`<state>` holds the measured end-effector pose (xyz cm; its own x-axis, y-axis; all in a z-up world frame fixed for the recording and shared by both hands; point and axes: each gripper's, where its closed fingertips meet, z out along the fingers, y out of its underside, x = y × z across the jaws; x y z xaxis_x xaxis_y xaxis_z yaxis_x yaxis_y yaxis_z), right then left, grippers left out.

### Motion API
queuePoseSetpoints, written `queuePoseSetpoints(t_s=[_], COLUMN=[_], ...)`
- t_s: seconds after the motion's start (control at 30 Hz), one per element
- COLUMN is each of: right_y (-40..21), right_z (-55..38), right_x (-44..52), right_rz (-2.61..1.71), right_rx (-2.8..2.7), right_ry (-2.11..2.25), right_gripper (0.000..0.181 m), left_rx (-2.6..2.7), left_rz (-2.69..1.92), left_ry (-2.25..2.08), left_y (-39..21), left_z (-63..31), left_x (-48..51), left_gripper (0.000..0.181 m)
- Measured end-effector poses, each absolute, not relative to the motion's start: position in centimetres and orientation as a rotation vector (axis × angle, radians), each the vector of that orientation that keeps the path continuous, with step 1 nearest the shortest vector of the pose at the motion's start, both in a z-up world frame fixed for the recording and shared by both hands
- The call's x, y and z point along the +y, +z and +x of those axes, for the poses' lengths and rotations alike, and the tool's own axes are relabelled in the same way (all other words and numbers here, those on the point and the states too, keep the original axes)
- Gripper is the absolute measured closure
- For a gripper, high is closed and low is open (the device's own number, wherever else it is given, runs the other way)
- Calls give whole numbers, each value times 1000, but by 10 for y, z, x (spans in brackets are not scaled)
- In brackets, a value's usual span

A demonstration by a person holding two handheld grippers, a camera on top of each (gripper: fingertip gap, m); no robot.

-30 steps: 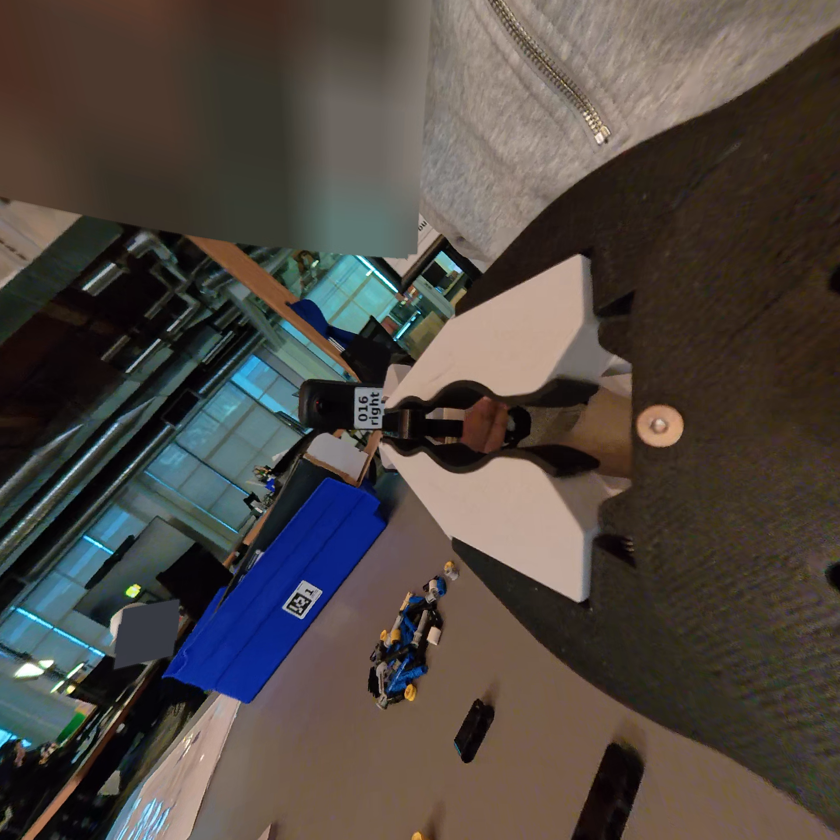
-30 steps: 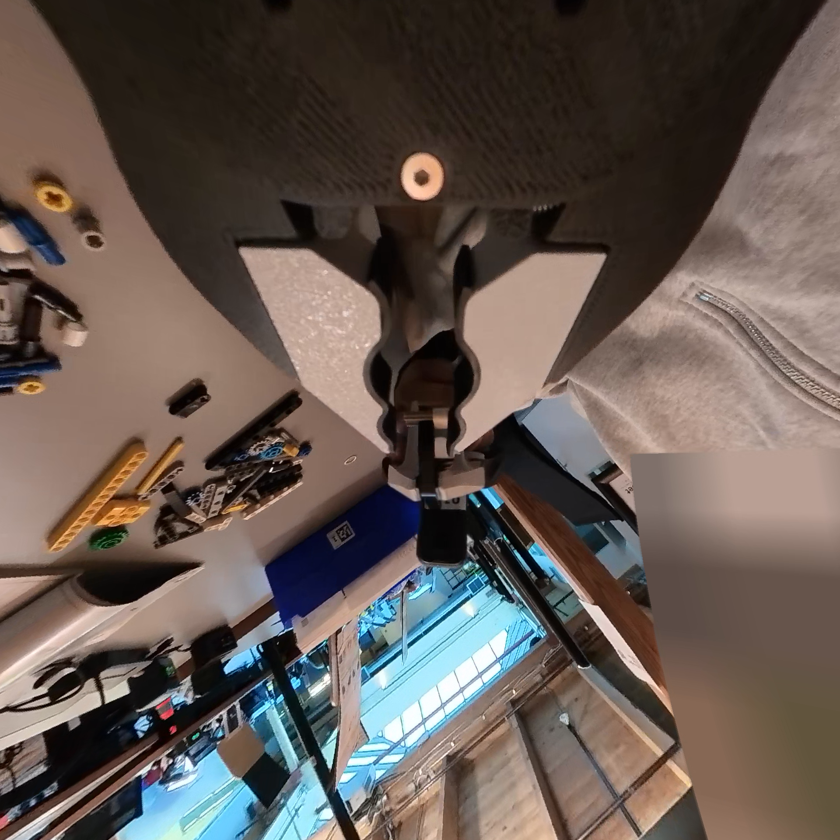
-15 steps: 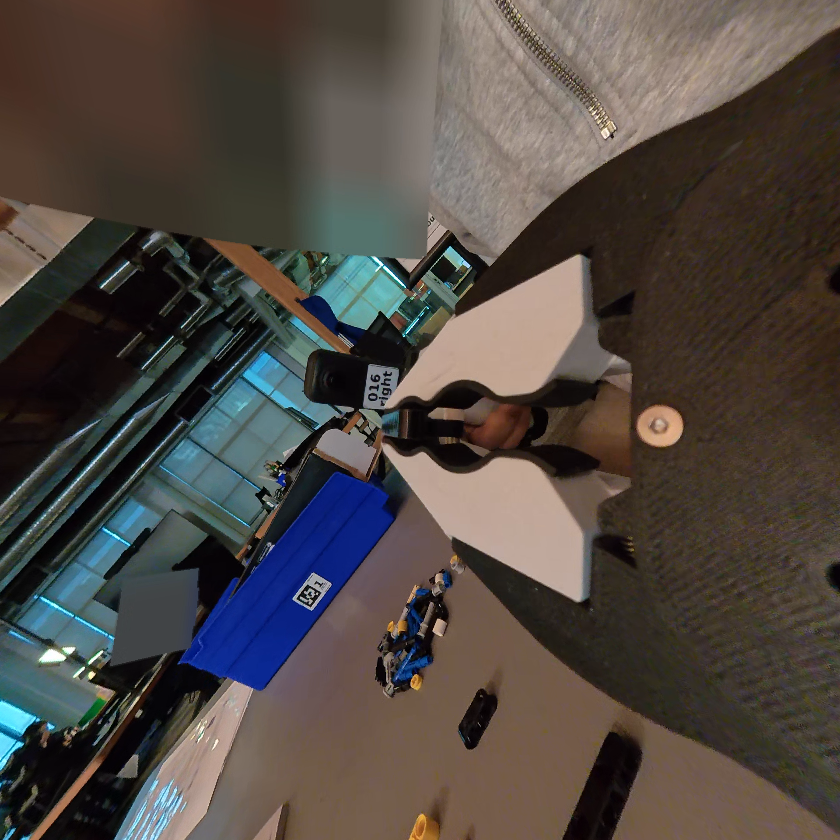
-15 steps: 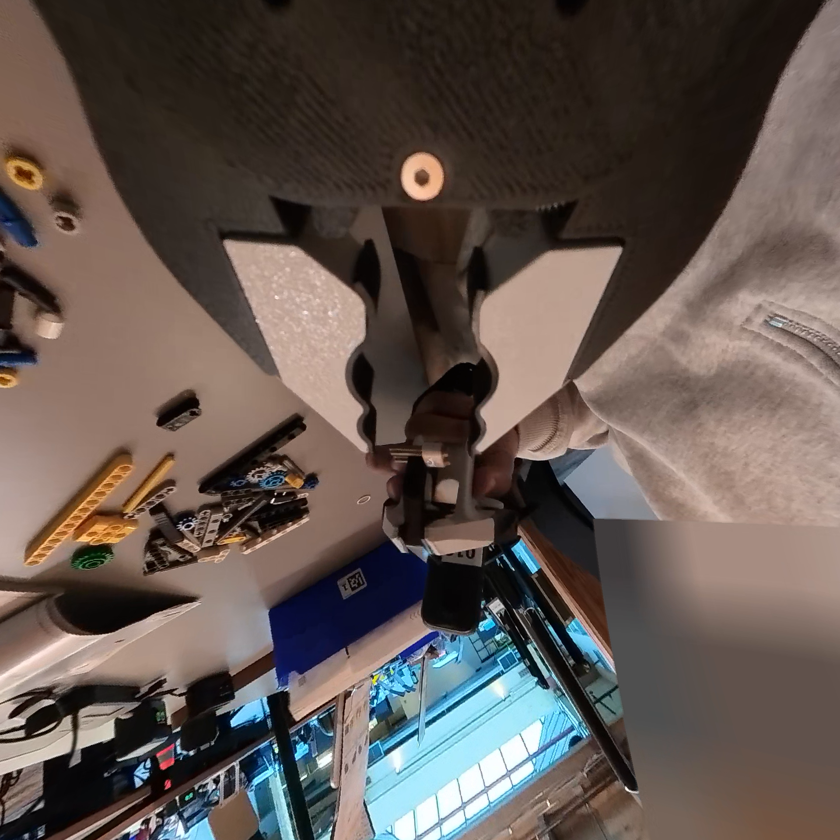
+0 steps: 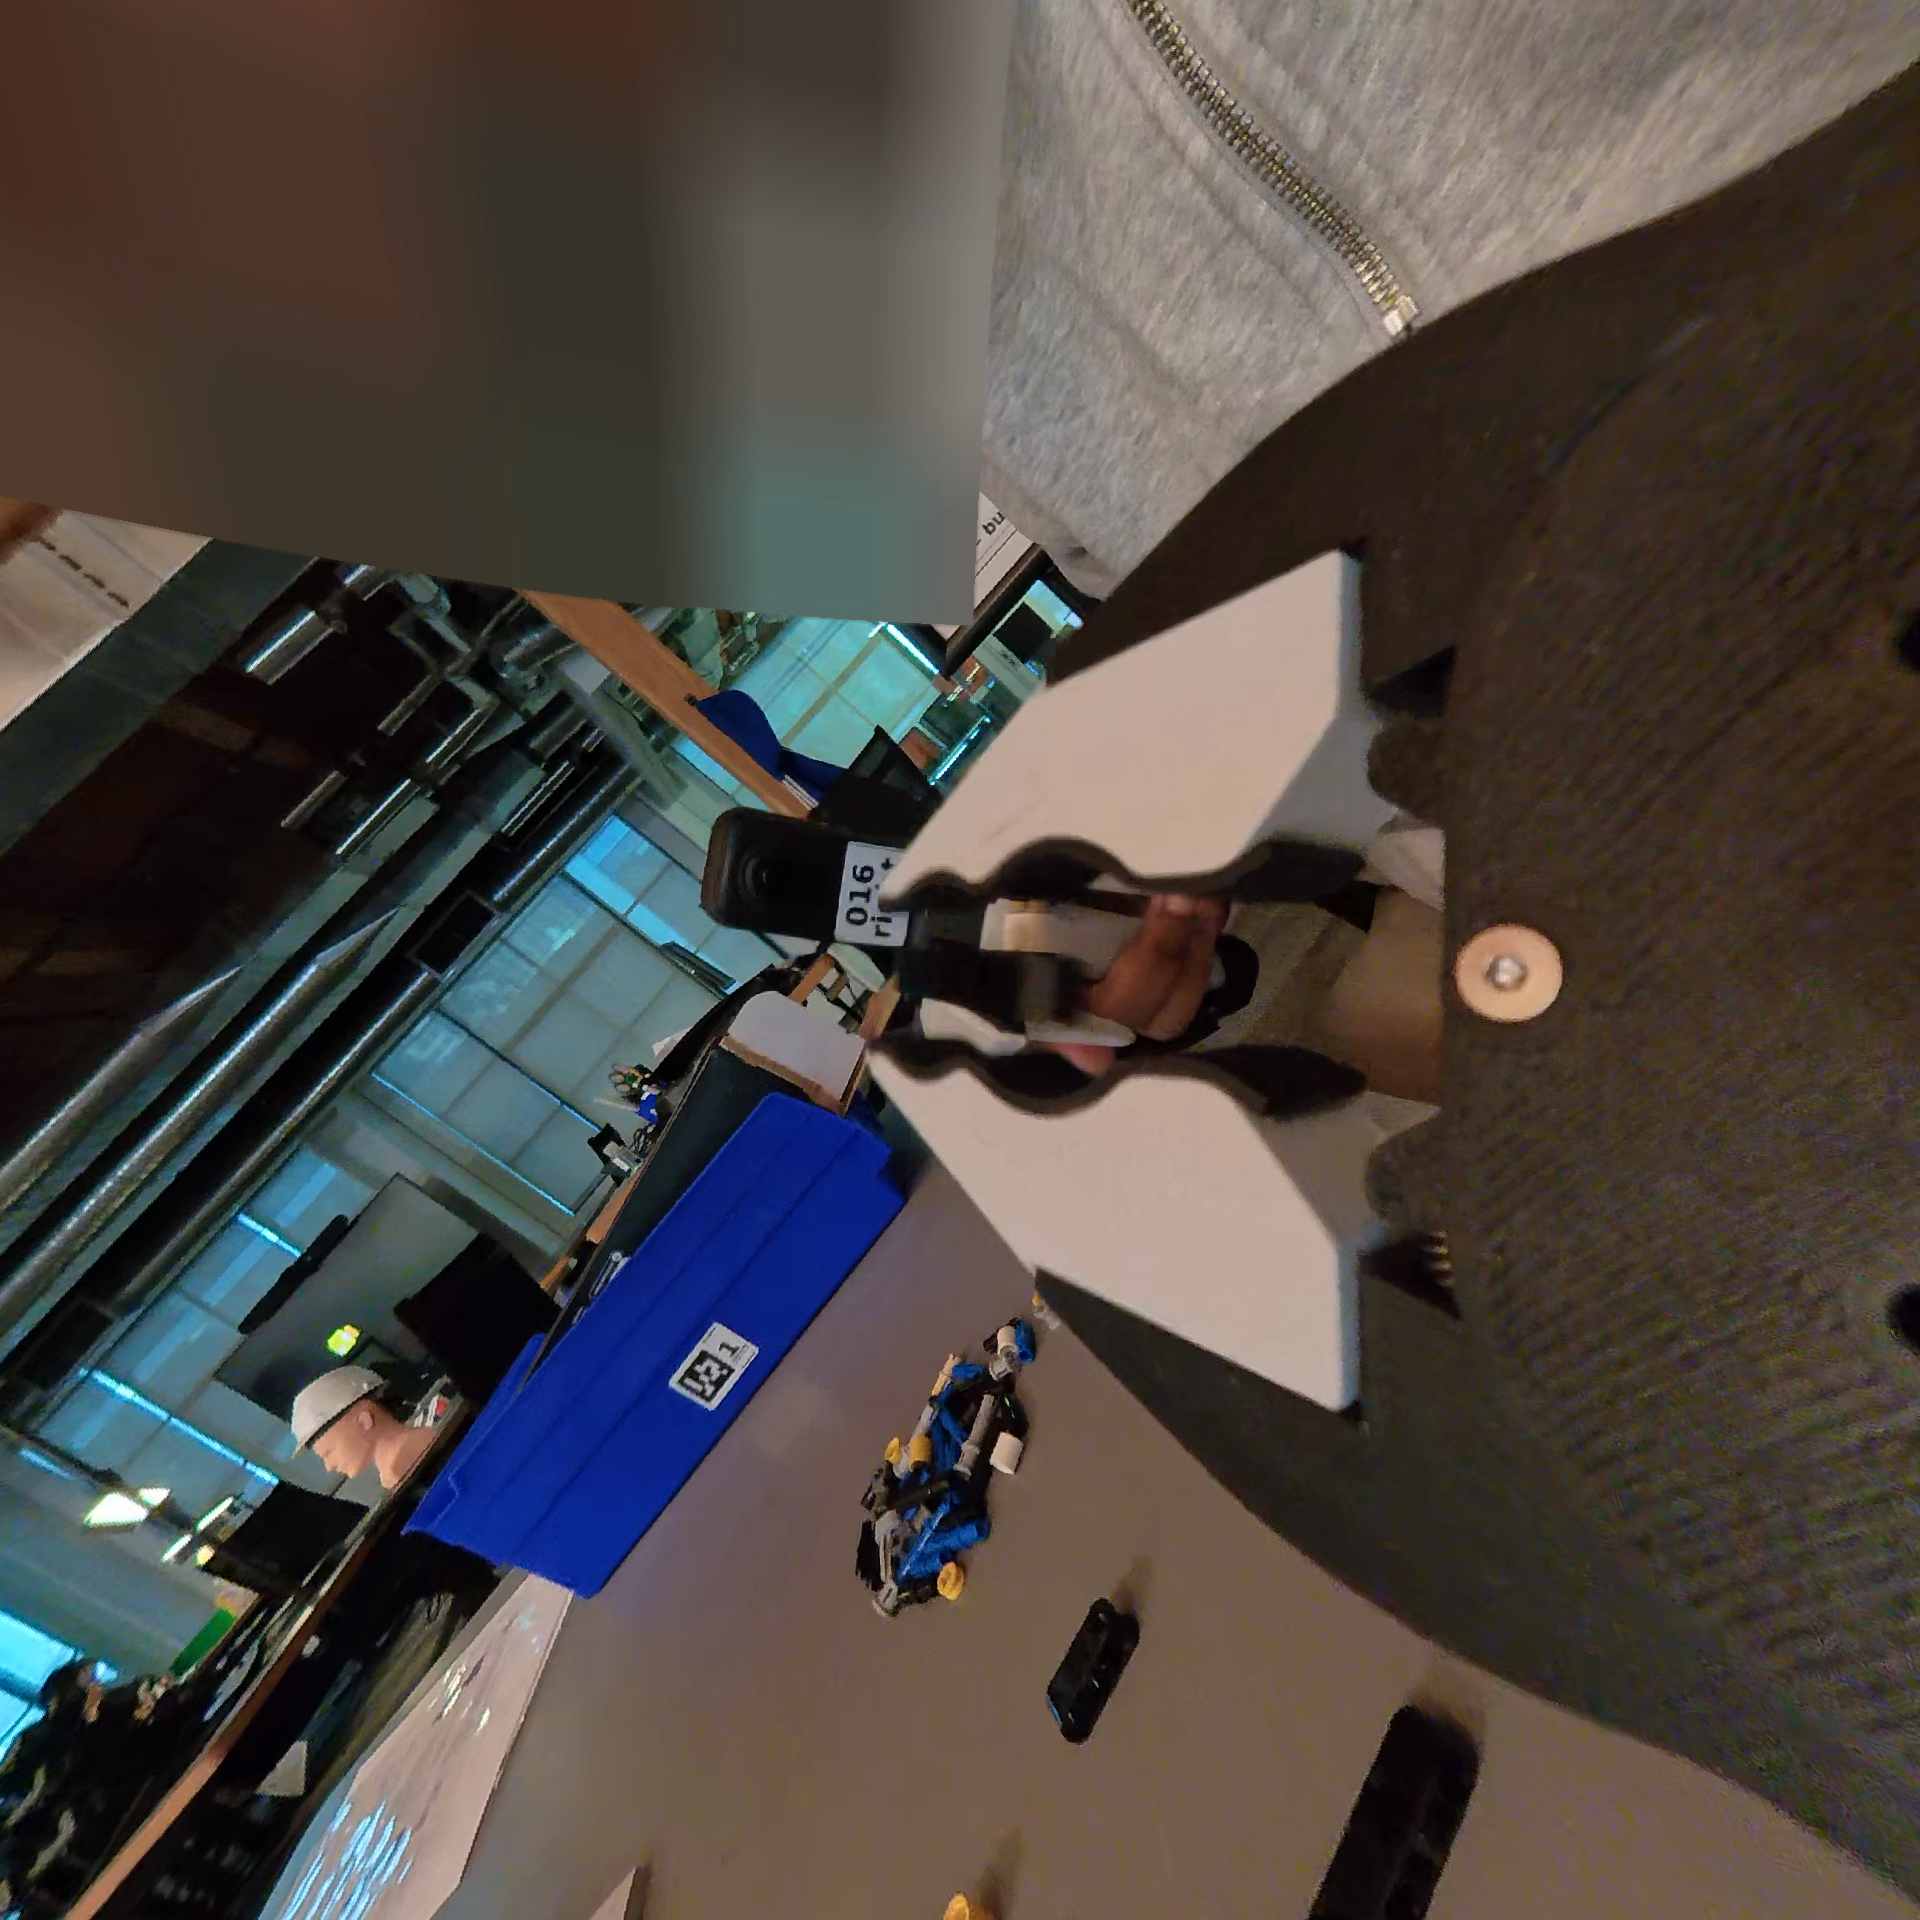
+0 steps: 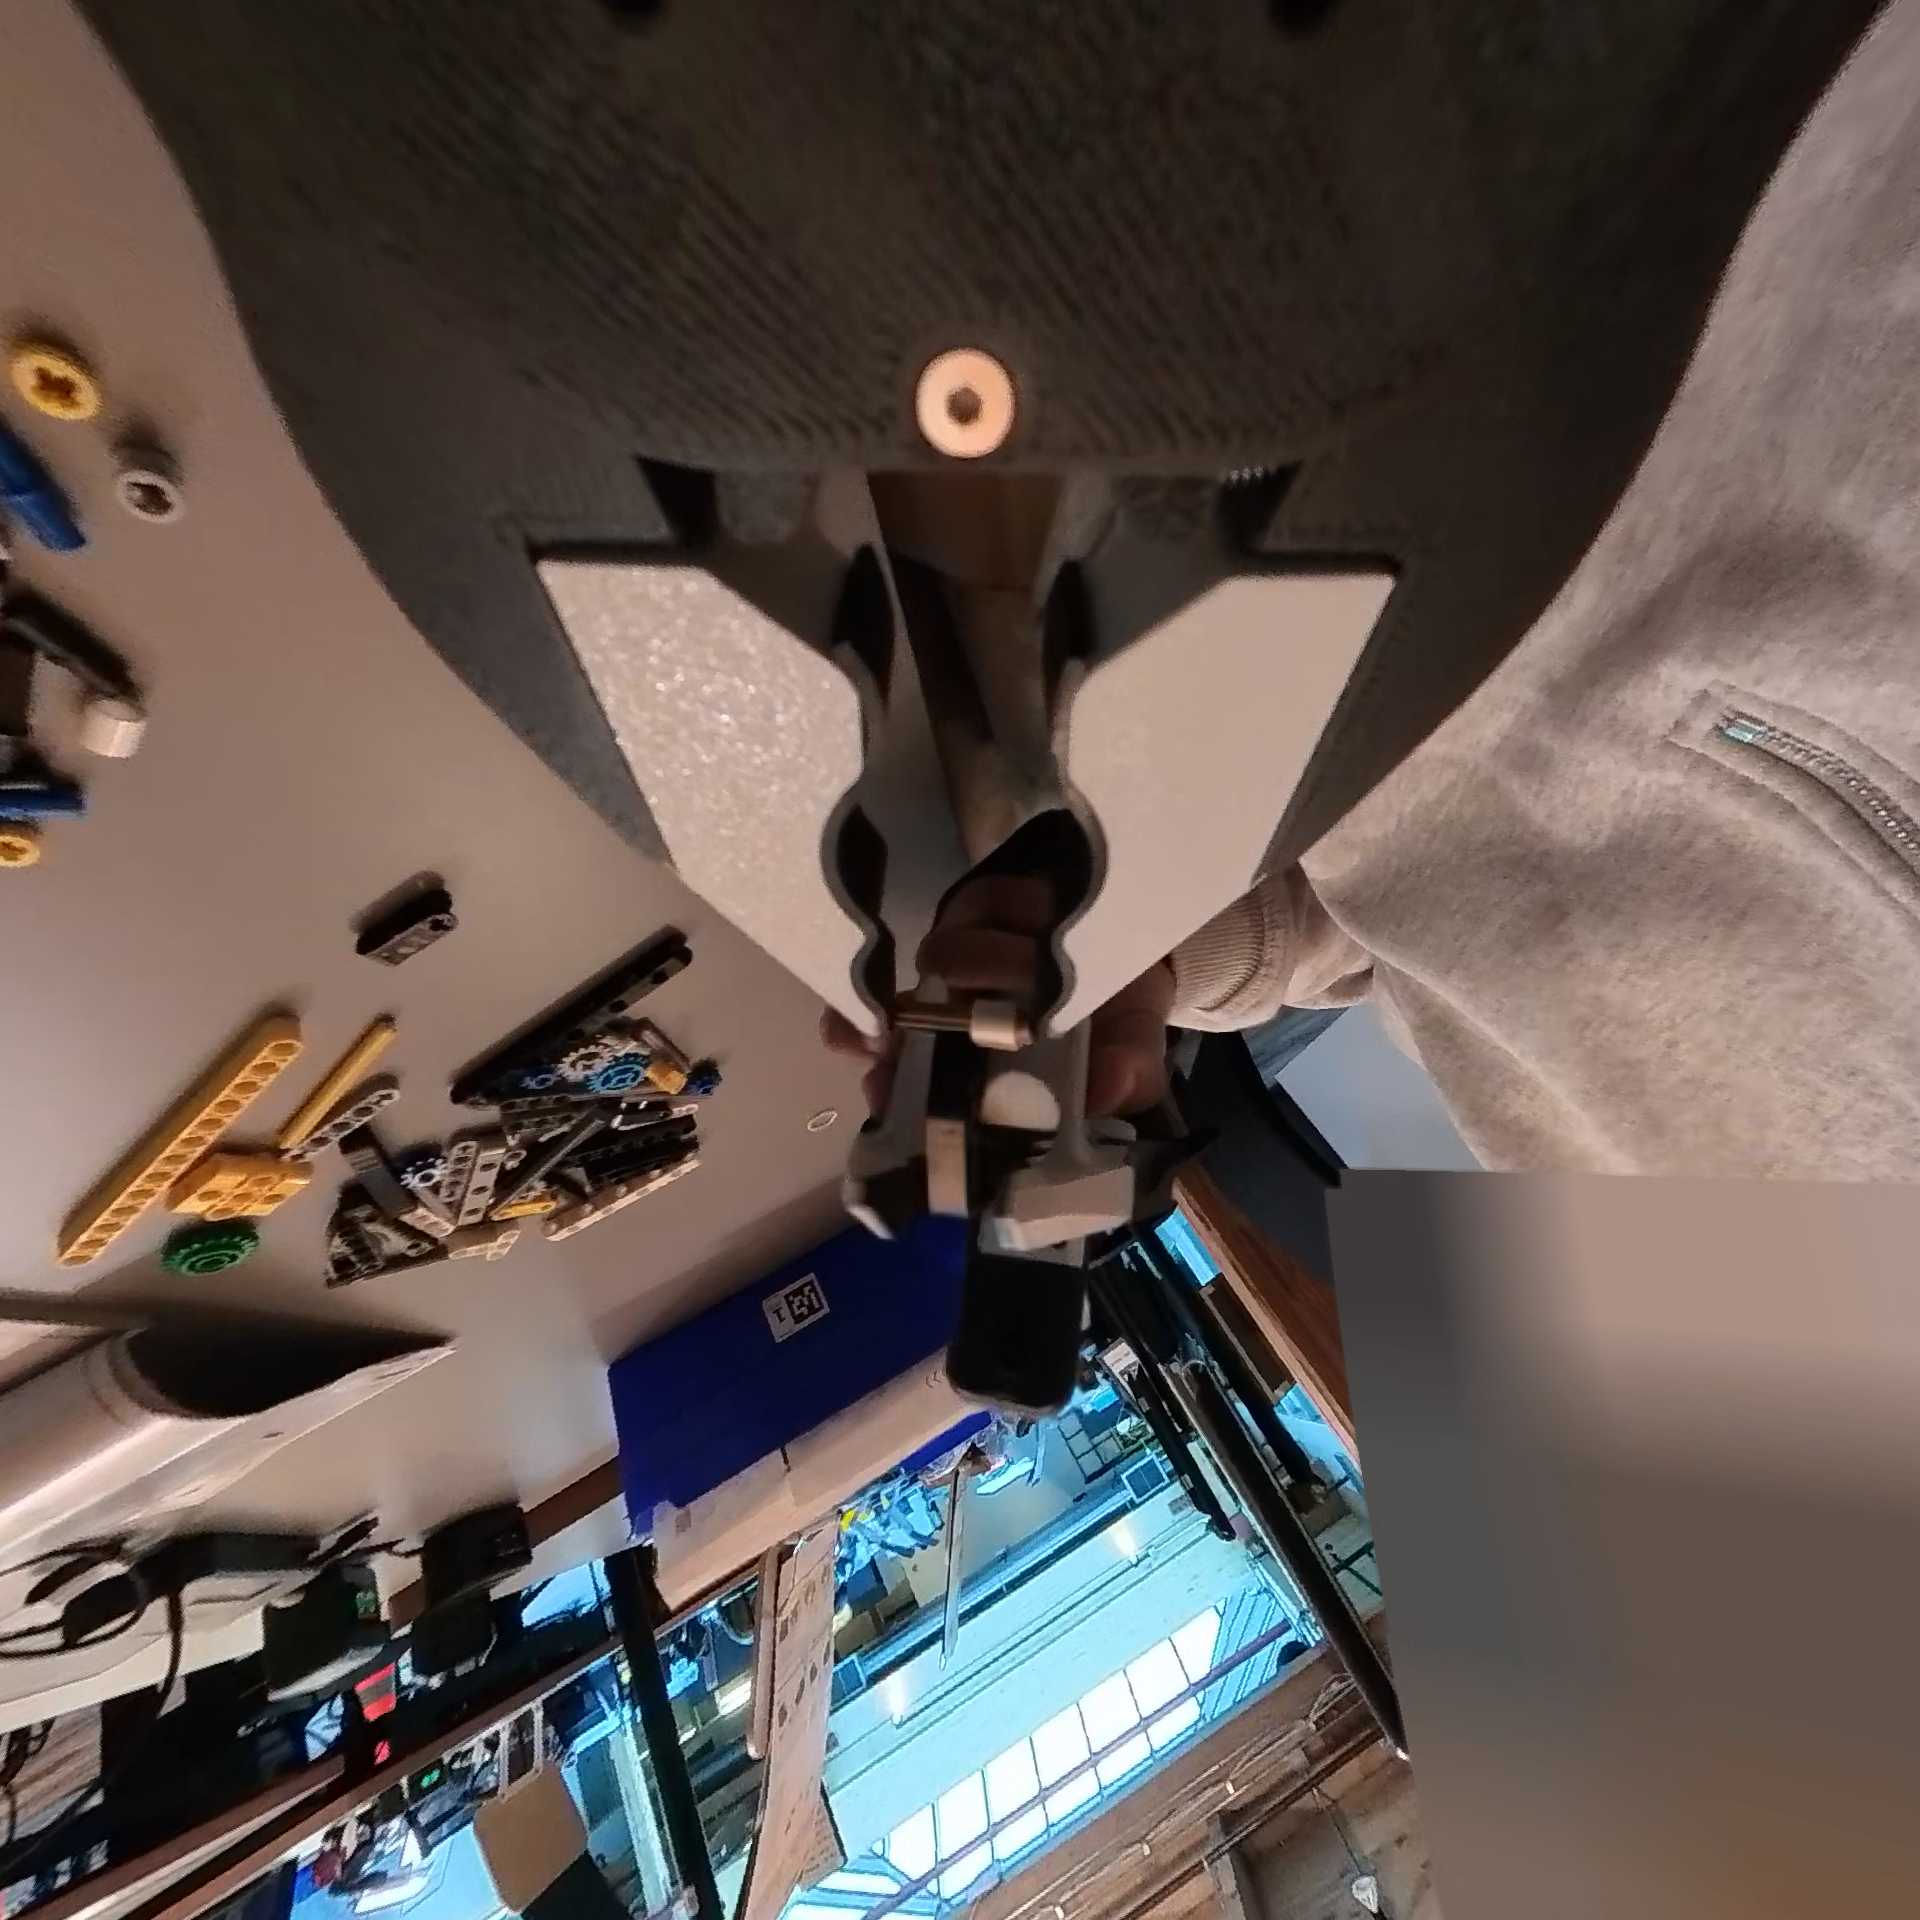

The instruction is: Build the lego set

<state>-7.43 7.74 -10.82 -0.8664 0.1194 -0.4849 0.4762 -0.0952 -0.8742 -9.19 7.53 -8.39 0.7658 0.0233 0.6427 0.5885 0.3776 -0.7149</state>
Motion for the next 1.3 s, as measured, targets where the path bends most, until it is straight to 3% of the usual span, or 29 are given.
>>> queuePoseSetpoints(t_s=[0.07, 0.17, 0.23, 0.43, 0.73, 1.03, 1.3], right_y=[-104, -101, -98, -128, -119, -117, -123], right_z=[-77, -81, -82, -105, -110, -105, -100], right_x=[80, 85, 88, 95, 102, 97, 93], right_rz=[668, 687, 684, 897, 924, 889, 852], right_rx=[1916, 1896, 1873, 2088, 1927, 1883, 1929], right_ry=[-2088, -2120, -2145, -2053, -2090, -2088, -2038], right_gripper=[158, 160, 180, 179, 181, 181, 179], left_rx=[-628, -616, -608, -723, -789, -795, -778], left_rz=[-1138, -1177, -1225, -1415, -1431, -1304, -1267], left_ry=[-403, -410, -410, -281, -371, -451, -493], left_y=[-84, -87, -92, -125, -137, -123, -118], left_z=[-92, -88, -84, -96, -97, -98, -98], left_x=[75, 80, 85, 95, 97, 92, 88], left_gripper=[143, 139, 138, 150, 150, 173, 176])
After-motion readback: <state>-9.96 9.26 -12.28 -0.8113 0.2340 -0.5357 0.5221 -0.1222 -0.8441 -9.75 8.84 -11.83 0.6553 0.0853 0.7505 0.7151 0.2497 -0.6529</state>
